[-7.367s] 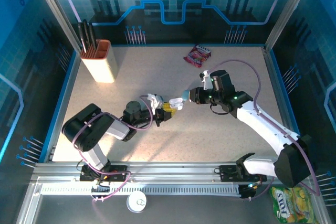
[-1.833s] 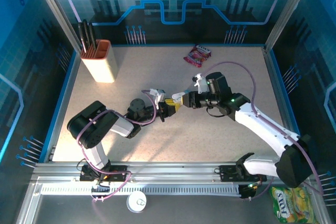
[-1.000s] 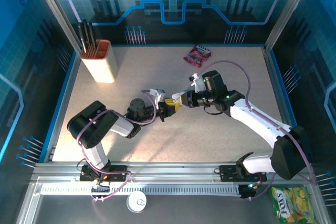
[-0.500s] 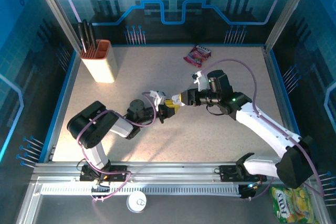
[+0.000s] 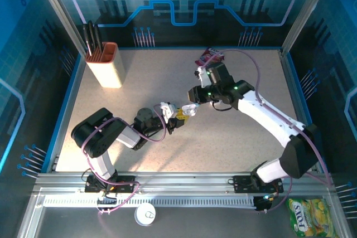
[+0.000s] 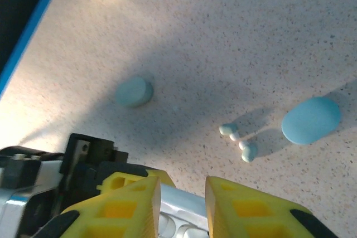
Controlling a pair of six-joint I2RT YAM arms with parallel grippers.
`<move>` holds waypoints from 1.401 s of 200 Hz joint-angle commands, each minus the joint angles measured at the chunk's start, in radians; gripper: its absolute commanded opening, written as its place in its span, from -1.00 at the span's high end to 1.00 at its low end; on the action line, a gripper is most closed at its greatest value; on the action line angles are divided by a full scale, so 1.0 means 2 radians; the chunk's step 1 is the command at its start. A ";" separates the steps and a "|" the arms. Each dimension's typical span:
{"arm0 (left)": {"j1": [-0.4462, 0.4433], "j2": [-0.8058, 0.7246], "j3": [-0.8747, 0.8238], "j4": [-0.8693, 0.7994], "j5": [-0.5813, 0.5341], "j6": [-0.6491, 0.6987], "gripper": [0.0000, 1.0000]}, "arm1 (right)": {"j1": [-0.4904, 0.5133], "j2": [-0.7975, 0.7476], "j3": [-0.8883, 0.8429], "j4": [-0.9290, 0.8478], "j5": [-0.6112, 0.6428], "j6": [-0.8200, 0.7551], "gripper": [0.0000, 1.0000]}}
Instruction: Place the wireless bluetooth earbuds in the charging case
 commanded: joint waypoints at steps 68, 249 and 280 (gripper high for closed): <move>0.001 -0.019 -0.007 0.020 -0.020 0.005 0.90 | 0.038 0.070 0.070 -0.115 0.035 -0.054 0.52; 0.003 -0.096 -0.012 -0.123 0.086 0.050 0.86 | 0.002 -0.183 -0.159 0.043 -0.158 -0.361 -0.32; 0.003 -0.127 -0.005 -0.172 0.117 0.056 0.85 | 0.012 -0.200 -0.174 0.035 -0.167 -0.469 -0.42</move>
